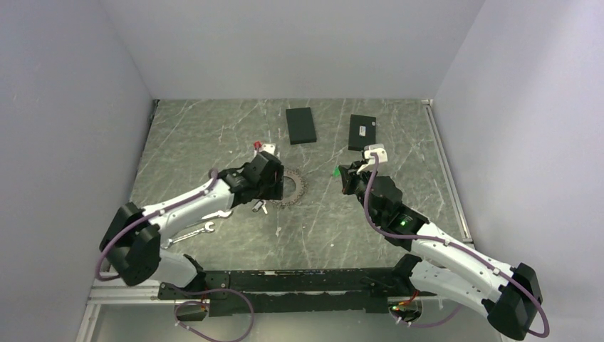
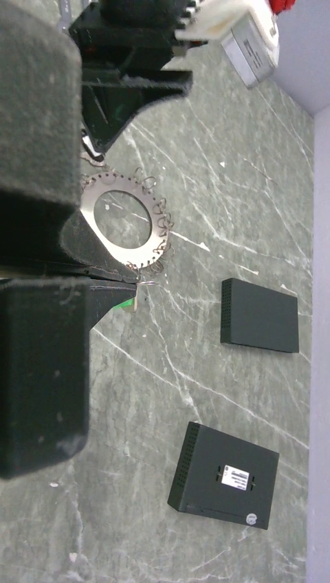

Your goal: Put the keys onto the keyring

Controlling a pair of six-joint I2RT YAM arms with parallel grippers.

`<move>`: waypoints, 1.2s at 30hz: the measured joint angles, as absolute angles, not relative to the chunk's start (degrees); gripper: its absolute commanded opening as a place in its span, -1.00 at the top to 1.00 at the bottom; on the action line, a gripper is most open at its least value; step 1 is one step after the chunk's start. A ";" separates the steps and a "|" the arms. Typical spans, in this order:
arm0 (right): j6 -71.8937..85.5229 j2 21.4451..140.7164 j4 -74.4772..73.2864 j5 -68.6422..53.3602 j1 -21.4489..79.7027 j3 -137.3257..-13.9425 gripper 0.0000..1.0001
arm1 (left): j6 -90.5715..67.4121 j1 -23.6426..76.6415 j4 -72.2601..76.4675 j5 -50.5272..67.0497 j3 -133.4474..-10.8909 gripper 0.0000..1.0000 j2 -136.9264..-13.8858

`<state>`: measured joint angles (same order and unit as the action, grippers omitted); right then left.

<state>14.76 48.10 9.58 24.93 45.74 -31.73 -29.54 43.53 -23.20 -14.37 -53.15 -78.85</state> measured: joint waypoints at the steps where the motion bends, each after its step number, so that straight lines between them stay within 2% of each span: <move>1: 14.76 48.10 9.58 24.93 45.71 -31.73 1.00 | -33.39 43.53 -26.46 -16.10 -54.85 -0.45 -80.12; 4: 14.79 48.10 9.91 24.82 45.71 -31.51 1.00 | -44.07 43.44 -34.61 -20.08 -61.56 -0.44 -86.98; 7: 14.79 48.10 9.98 24.32 45.74 -31.38 1.00 | -49.30 42.94 -36.80 -21.32 -64.75 -0.45 -93.67; 12: 14.79 48.10 9.98 23.57 45.71 -31.35 1.00 | -51.79 41.71 -38.96 -21.85 -67.42 -0.40 -101.60; 16: 14.79 48.10 10.00 23.49 45.71 -31.31 1.00 | -50.37 40.60 -39.03 -22.65 -70.65 -0.24 -104.55; 22: 14.79 48.10 10.09 23.49 45.74 -31.20 1.00 | -40.53 39.88 -35.46 -21.45 -70.72 -0.10 -102.72; 27: 14.79 48.40 10.61 23.46 45.71 -31.14 1.00 | -27.20 39.94 -29.19 -13.19 -64.23 -0.10 -92.33; 30: 14.79 48.64 10.87 23.42 45.74 -31.07 1.00 | -21.71 40.12 -26.83 -6.90 -61.25 0.01 -87.88; 36: 14.81 48.80 10.90 23.20 45.74 -31.05 1.00 | -18.06 41.50 -25.02 0.49 -61.98 0.13 -91.92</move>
